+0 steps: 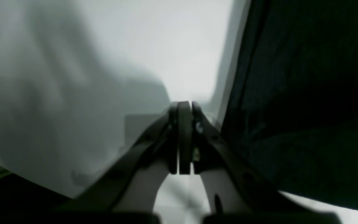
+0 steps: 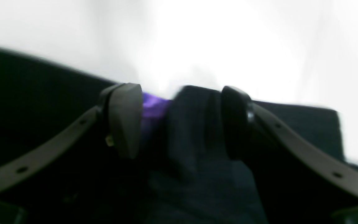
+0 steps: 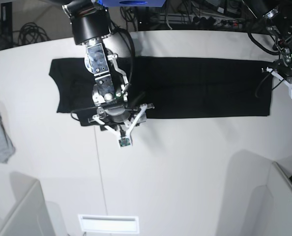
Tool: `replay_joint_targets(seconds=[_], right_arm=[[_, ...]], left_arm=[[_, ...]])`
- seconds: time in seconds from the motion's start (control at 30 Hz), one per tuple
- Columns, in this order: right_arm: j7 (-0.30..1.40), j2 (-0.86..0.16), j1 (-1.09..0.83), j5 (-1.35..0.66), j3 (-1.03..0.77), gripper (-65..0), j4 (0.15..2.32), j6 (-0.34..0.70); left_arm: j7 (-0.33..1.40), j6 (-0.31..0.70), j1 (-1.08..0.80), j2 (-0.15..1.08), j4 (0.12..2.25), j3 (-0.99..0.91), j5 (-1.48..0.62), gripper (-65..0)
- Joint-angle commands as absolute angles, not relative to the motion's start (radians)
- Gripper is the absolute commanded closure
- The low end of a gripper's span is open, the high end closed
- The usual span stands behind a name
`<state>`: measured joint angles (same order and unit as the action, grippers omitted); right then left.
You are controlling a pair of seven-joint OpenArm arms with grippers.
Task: Fold the T-shirt properly
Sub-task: 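Move the right gripper over the shirt's sleeve end and grasp it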
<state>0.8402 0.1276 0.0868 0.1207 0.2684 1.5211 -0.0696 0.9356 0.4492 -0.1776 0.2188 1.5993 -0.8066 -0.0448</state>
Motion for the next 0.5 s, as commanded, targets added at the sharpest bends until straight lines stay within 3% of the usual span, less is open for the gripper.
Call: replay_joint_targets(seconds=[0.0,0.2,0.27,0.37,0.47], right_arm=[[0.823,0.136,0.114,0.127,0.271,-37.5,1.518,-0.091],[0.819,0.134,0.111,0.127,0.268,-35.0,1.497,-0.105],[0.819,0.134,0.111,0.125,0.266,-23.3,1.495,-0.105],[0.825,0.134,0.111,0.125,0.266,0.0,1.500,-0.105],[0.826,0.134,0.097,0.125,0.266,0.0,1.514,-0.105]], left_arm=[[0.923,0.449,-0.171,0.237,1.613,-0.812,-0.044,0.0],[0.926,0.449,-0.163,0.232,1.613,-0.811,-0.044,0.0],[0.926,0.449,-0.165,0.232,1.613,-0.811,-0.044,0.0],[0.924,0.449,-0.170,0.236,1.613,-0.811,-0.044,0.0],[0.924,0.449,-0.170,0.237,1.612,-0.811,-0.044,0.0]])
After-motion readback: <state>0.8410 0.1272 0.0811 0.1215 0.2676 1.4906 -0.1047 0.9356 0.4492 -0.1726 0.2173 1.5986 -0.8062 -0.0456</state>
